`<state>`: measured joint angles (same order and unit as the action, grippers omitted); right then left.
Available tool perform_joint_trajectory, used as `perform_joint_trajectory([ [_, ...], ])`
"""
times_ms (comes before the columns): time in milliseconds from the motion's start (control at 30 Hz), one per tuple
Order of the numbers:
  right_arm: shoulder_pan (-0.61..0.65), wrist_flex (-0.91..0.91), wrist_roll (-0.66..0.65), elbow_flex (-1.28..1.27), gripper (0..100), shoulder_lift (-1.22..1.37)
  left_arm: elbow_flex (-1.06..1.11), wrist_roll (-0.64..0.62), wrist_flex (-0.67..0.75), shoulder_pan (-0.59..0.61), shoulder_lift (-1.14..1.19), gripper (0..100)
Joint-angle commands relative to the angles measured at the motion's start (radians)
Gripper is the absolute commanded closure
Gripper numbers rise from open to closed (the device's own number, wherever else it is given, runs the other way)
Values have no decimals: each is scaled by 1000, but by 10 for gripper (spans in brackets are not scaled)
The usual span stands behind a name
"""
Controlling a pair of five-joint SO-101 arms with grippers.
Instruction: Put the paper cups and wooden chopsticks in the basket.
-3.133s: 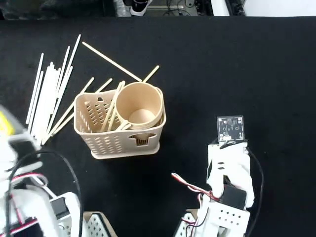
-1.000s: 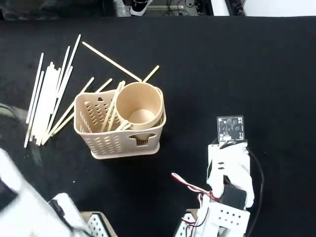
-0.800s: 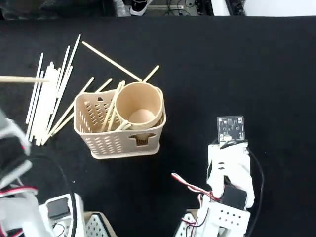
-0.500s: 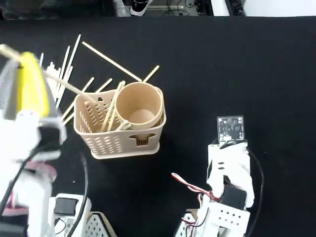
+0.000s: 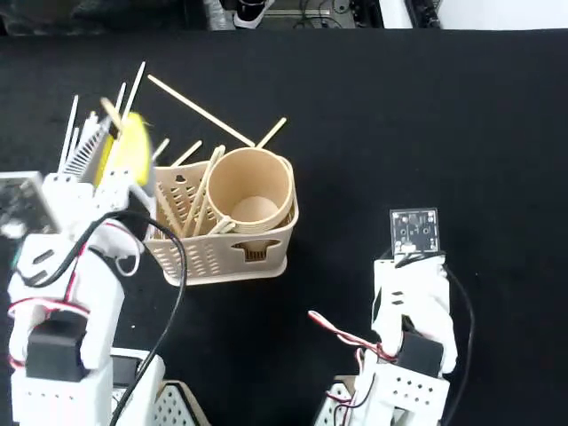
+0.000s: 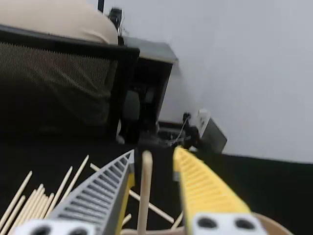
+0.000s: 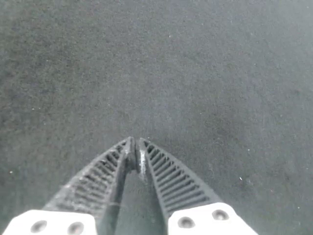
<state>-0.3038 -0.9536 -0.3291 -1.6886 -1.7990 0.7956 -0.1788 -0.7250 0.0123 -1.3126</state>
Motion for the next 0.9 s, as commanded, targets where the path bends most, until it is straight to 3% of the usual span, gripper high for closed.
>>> perform_joint_trajectory([
  [0,12,-5,-8,2,985,-41,-136,77,-152,-41,17,739],
  [133,12,-5,-8,2,985,-41,-415,100,-325,91,186,747],
  [300,12,-5,-8,2,985,-41,-805,110,-551,320,608,747],
  [500,12,-5,-8,2,985,-41,-1175,298,-781,427,1108,750],
  [633,12,-5,-8,2,985,-41,-1320,393,-825,456,1390,751],
  [867,12,-5,-8,2,985,-41,-1488,468,-753,481,1807,752],
])
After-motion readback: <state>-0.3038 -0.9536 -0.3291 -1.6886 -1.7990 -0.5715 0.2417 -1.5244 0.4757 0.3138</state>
